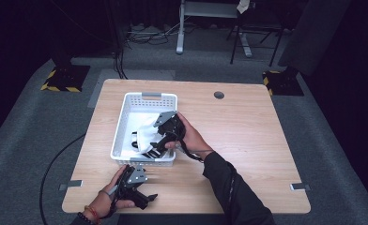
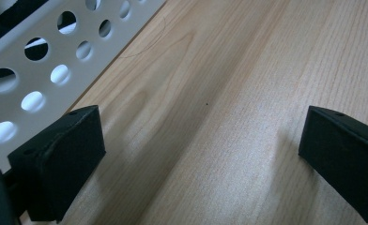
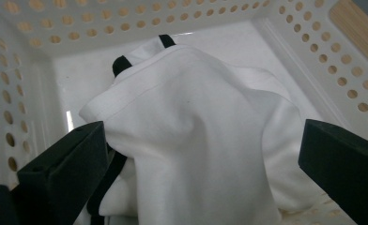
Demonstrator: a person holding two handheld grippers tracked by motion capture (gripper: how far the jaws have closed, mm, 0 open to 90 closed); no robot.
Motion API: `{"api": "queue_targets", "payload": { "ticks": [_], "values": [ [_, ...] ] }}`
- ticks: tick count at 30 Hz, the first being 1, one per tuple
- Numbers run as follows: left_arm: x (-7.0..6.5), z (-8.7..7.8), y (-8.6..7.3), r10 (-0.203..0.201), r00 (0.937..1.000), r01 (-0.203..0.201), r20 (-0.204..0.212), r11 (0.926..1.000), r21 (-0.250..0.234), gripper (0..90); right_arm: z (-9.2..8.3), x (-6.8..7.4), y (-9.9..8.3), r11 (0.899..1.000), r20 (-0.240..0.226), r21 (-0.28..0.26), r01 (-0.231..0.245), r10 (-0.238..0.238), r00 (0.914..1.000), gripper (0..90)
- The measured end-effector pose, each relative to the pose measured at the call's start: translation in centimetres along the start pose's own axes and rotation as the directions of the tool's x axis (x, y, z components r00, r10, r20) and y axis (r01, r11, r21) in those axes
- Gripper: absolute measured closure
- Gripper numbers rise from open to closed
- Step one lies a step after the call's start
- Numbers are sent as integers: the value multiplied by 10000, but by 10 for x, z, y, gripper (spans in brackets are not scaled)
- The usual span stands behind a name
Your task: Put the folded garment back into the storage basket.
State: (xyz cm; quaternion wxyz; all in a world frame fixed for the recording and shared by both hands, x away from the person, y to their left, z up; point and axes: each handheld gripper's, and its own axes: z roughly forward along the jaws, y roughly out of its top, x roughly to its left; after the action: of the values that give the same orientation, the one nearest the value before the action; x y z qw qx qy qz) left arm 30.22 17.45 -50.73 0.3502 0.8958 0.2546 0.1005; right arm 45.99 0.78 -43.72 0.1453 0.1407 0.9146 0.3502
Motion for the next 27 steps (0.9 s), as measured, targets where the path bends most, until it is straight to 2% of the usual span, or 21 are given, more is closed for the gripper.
{"api": "queue_targets", "payload": {
  "ticks": [2,7,27],
  "values": [
    [0,0,0,1,10000,-1,0,10000,-2,4,-1,2,1,9997,39,-1,225,-225,9997,18],
    [0,0,0,7,10000,-7,1,10000,-7,4,-4,2,1,9996,328,132,259,-264,9991,19],
    [0,0,0,7,10000,-7,24,10000,5,3,-29,3,-1,9986,552,-23,533,-531,9971,27]
  ]
}}
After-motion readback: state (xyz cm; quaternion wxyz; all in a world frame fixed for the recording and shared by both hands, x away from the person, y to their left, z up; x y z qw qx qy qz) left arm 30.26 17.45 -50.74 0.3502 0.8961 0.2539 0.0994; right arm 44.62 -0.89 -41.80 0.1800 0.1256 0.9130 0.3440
